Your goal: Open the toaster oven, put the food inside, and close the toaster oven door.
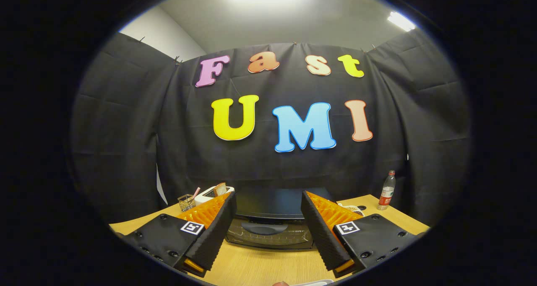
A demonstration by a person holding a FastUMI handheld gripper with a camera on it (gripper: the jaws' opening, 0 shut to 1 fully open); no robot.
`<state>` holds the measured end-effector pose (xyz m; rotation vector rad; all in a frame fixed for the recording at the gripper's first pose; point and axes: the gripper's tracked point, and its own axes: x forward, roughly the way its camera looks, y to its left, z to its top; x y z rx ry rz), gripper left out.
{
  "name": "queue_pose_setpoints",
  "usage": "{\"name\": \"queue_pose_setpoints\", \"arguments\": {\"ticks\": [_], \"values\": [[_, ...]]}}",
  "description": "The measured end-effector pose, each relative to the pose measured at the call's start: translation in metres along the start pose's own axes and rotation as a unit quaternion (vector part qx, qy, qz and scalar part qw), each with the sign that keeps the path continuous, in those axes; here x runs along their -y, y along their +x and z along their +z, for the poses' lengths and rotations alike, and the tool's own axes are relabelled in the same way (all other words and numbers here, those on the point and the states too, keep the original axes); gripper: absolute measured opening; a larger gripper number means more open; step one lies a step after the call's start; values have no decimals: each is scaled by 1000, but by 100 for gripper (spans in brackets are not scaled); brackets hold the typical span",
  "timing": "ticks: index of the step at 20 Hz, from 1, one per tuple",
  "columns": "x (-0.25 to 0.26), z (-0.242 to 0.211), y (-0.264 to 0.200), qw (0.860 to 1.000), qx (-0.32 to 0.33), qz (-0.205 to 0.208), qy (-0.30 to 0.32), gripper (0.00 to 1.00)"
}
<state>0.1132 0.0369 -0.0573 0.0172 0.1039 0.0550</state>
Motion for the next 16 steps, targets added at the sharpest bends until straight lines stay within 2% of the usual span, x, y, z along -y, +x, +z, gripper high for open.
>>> {"name": "queue_pose_setpoints", "arguments": {"ticks": [8, 16], "values": [[-12, -54, 66, 998, -63, -1, 2, 98], [-4, -106, 110, 990, -133, -36, 24, 98]]}}
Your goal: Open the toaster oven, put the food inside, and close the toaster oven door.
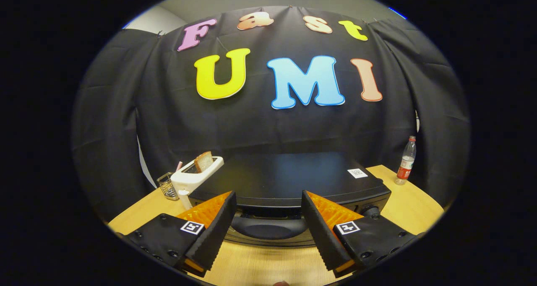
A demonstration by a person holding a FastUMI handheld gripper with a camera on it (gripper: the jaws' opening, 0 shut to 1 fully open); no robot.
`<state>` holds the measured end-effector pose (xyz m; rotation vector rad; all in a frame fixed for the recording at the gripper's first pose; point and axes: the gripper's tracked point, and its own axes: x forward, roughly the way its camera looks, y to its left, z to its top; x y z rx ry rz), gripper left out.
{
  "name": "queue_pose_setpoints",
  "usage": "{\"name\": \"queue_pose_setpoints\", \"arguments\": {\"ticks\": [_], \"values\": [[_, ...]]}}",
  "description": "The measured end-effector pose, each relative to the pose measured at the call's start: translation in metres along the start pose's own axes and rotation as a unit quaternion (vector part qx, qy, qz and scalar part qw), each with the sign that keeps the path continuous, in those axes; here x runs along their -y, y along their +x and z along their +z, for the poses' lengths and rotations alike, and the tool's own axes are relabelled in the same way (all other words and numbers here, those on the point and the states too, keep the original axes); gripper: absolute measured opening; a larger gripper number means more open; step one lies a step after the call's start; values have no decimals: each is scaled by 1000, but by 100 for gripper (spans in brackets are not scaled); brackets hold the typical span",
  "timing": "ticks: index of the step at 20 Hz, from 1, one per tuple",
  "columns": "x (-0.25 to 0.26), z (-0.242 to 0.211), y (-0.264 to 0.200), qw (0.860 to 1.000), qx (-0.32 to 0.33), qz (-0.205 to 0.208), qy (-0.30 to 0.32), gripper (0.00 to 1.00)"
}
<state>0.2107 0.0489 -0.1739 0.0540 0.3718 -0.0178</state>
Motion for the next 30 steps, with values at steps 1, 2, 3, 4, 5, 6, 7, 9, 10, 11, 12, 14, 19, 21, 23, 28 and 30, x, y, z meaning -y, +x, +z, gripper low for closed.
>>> {"name": "queue_pose_setpoints", "arguments": {"ticks": [1, 2, 3, 4, 5, 6, 7, 9, 10, 11, 12, 14, 19, 21, 23, 28, 30], "values": [[1, -4, 3, 1000, -8, -6, 1, 98], [2, -9, 5, 1000, -14, -12, 0, 98], [3, -13, 6, 1000, -19, -20, -2, 98], [2, -17, 6, 999, -22, -24, -5, 98], [3, -14, 6, 999, -12, -28, -16, 97], [1, -17, 6, 999, -12, -30, -22, 98], [1, -16, 6, 999, -7, -32, -25, 98], [2, -19, 4, 999, -4, -34, -22, 99], [1, -21, 1, 999, -5, -34, -24, 99], [0, -22, -3, 999, -3, -34, -27, 99], [-1, -25, -9, 999, -2, -33, -28, 99], [-1, -31, -19, 999, -3, -32, -28, 99], [-3, -51, -41, 999, -14, -32, -26, 99], [-6, -60, -50, 999, -15, -31, -32, 99], [-6, -72, -59, 999, -21, -31, -34, 99], [-7, -92, -73, 998, -41, -37, -42, 99], [-8, -98, -77, 997, -50, -39, -43, 99]]}}
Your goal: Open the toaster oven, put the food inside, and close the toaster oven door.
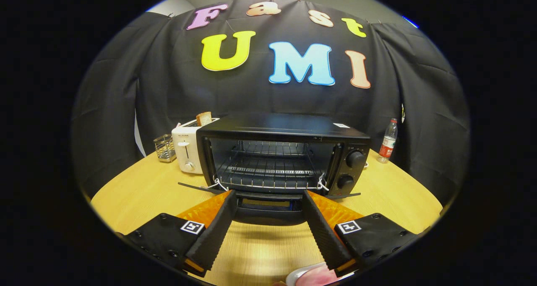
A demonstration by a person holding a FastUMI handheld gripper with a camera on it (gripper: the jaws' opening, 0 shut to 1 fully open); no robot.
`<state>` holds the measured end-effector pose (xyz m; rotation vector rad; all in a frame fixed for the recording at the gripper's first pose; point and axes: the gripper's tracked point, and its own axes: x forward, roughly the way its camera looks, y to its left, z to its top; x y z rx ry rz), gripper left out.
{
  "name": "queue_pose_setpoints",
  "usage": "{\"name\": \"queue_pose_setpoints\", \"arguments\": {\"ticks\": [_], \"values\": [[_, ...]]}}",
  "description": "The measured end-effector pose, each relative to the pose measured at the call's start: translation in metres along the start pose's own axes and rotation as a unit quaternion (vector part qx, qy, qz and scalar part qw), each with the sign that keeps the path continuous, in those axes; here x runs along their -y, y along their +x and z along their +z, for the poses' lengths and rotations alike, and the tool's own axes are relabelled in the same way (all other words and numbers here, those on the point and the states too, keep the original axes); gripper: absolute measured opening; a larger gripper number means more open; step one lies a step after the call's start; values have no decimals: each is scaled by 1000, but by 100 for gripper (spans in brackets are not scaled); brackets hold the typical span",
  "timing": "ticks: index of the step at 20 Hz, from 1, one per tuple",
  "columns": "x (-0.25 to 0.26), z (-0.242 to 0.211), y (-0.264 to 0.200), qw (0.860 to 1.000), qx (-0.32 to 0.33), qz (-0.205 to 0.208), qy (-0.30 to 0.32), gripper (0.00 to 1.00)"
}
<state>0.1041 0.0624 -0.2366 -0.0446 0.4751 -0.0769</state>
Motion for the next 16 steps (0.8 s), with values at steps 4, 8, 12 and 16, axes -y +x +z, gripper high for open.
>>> {"name": "queue_pose_setpoints", "arguments": {"ticks": [4, 8, 12, 16], "values": [[-3, -18, -7, 1000, -23, -1, -7, 99], [-10, -47, -12, 997, -69, 20, -11, 100], [-11, -44, -31, 996, -74, 50, -7, 100], [0, -35, -48, 992, -87, 88, 5, 100]]}}
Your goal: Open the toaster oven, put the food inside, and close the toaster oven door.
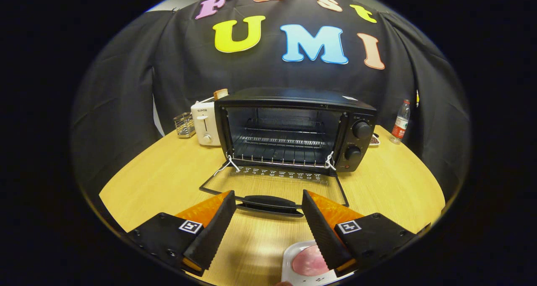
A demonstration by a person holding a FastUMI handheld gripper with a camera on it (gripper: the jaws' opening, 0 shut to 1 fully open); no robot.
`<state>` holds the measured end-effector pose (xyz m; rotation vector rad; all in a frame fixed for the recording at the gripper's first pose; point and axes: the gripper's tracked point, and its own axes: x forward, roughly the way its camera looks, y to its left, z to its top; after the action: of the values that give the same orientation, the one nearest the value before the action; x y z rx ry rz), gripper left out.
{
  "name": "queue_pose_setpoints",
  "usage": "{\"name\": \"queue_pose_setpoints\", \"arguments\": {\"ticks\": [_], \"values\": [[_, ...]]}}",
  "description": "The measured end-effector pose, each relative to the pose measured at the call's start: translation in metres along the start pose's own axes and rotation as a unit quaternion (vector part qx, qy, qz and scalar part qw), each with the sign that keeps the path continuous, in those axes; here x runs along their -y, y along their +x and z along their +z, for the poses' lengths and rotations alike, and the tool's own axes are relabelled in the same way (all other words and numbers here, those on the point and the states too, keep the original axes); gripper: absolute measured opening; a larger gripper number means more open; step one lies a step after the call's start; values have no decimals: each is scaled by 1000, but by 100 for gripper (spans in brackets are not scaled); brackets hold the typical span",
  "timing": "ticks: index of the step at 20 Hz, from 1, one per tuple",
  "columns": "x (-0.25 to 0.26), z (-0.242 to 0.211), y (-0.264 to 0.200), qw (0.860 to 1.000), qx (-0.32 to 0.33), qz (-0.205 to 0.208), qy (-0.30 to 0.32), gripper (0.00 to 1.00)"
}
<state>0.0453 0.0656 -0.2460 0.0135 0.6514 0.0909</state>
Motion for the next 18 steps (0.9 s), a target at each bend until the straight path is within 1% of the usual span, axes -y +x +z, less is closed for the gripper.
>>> {"name": "queue_pose_setpoints", "arguments": {"ticks": [2, 5, 8, 11, 13, 18], "values": [[7, 0, -10, 999, -17, 28, 3, 100], [28, -2, -24, 998, -40, 49, 6, 100], [43, 0, -38, 995, -53, 79, 6, 99], [63, -11, -49, 990, -89, 110, -5, 99], [77, -23, -55, 984, -126, 127, -8, 98], [107, -60, -60, 971, -203, 125, 16, 98]]}}
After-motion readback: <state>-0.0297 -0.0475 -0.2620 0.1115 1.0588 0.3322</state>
